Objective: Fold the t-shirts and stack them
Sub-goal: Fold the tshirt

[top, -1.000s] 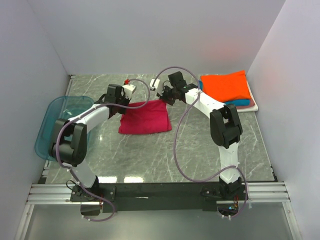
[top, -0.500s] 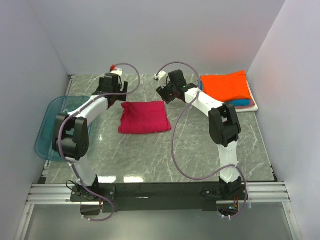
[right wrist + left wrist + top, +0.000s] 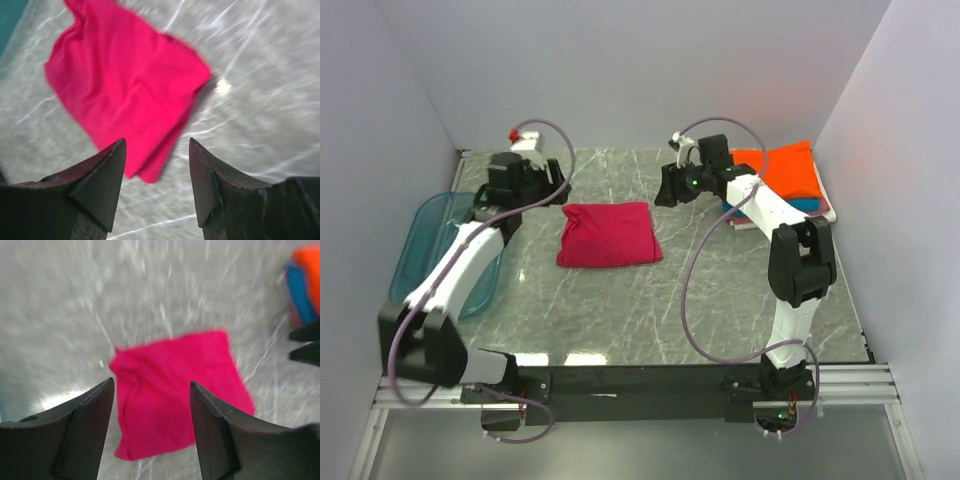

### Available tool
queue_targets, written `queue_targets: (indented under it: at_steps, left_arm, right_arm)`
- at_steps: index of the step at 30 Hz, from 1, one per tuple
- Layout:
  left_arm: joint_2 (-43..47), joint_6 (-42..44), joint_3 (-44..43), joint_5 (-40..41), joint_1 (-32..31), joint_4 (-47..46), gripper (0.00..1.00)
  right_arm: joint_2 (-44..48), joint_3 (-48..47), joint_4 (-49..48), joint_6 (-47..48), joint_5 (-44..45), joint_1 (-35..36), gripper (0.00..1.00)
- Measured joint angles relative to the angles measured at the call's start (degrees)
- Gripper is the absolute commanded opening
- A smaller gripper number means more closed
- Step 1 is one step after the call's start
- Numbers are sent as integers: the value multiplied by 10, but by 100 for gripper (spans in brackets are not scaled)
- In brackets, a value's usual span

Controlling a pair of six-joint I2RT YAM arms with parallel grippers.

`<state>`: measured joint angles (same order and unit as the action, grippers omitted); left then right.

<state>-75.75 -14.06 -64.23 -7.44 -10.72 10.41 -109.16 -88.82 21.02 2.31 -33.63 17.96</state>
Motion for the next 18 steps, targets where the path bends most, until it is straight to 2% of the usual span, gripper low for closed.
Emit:
queue_targets:
  at_steps: [3, 7, 12, 18]
  left_arm:
    - [-89, -20, 29, -19, 1, 12, 69]
    - [-123, -32, 70, -24, 2, 48, 70]
    - [-100, -38, 76, -28, 2, 57, 74]
    - [-6, -42, 103, -20, 2, 53, 76]
  right_arm:
    - [-28, -1, 18, -22, -23, 2, 62]
    - [-68, 15, 35, -54, -34, 3, 65]
    - [-93, 40, 47, -95, -38, 3, 70]
    - [-113, 42, 52, -140, -34, 25, 70]
